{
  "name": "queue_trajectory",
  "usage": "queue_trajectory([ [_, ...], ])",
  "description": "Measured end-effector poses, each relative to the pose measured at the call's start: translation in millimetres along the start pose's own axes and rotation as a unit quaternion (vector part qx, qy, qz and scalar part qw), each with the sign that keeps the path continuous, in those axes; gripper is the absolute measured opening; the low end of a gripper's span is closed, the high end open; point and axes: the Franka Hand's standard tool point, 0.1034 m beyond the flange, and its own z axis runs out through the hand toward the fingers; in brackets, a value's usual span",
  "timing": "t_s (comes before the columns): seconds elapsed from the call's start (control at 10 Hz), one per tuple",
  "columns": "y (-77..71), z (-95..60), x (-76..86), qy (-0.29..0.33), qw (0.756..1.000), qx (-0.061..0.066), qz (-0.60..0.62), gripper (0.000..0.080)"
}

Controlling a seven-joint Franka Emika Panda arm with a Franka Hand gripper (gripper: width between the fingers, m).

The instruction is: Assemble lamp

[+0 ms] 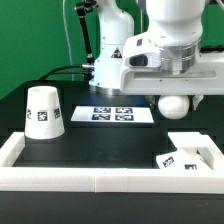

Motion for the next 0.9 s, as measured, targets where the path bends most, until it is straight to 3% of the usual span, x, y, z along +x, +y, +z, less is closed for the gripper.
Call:
queue_trajectory([
  [0.1, 4.1, -6.2, 3.0, 0.019, 1.0, -0.003, -0.02, 0.0579],
  [0.2, 4.0, -20.7, 13.1, 0.065, 0.998, -0.003, -0.027, 0.0579],
  [0.6, 7.5, -65.3, 28.2, 0.17, 0.984, -0.004, -0.061, 0.0579],
  [0.7, 5.2, -69.4, 36.2, 0.216, 0.974, 0.0, -0.061, 0.0579],
  [0.9, 5.5, -65.4, 36.9, 0.287, 0.956, 0.002, -0.066, 0.0579],
])
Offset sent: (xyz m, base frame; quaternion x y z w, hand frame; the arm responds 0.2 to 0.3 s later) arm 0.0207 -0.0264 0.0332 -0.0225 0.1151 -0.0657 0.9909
